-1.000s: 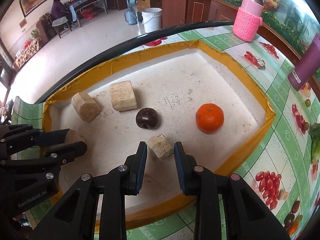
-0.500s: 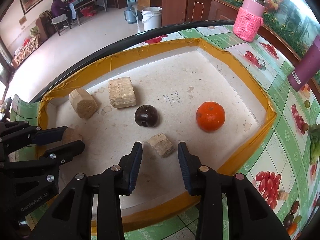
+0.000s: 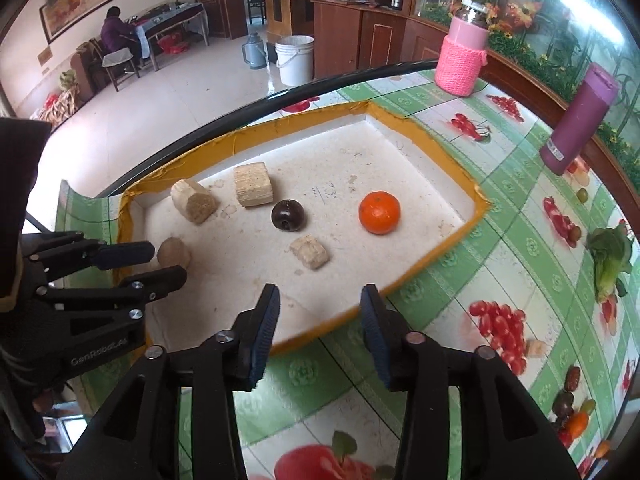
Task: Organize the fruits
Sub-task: 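Open the right gripper to drop the beige cube while the left holds the brown ball above the tray, then withdraw both grippers from the tray toward the fruit pile on the table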
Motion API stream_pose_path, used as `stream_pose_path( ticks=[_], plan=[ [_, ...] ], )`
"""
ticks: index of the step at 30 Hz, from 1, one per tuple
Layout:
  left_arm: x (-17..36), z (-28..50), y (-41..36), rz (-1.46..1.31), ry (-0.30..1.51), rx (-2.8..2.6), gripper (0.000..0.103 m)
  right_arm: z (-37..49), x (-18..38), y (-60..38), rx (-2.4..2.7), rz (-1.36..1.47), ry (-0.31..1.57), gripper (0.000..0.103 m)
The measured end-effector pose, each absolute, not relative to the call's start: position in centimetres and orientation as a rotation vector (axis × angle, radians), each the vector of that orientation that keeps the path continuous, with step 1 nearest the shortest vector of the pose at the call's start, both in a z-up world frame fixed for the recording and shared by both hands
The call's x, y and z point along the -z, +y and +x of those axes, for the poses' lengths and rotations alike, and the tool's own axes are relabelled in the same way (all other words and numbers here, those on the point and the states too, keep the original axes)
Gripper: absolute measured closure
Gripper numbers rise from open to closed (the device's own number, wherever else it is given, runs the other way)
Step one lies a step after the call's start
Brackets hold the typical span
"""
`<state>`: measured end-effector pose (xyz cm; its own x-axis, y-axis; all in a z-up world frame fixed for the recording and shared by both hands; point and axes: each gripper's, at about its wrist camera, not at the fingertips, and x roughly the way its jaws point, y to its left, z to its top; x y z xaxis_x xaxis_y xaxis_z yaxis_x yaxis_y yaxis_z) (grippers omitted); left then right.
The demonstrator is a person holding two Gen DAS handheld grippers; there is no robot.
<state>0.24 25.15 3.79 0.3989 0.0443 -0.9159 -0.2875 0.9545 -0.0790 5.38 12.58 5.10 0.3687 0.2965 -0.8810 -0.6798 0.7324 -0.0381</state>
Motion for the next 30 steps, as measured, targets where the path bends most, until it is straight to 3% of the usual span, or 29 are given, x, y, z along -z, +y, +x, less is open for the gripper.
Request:
stream_pose_path(
  ticks=[4, 18, 30],
  plan=[
    [-5.0, -0.2, 24.0, -0.223, 1.11, -0.217, 0.043, 4.3, -6.5, 10.3, -0.634, -0.404, 0.987, 0.049],
    [-6.7, 0.9, 14.5, -0.113, 1.1, -0.084, 0.033, 0.3, -7.7, -0.9, -0.485, -0.328, 0.984, 0.048],
    [-6.2, 2.7, 3.6, -0.002, 1.138, 0.055, 0.026, -1.1, -7.3, -16.9, -0.223, -0.185, 1.023, 0.047]
  ],
)
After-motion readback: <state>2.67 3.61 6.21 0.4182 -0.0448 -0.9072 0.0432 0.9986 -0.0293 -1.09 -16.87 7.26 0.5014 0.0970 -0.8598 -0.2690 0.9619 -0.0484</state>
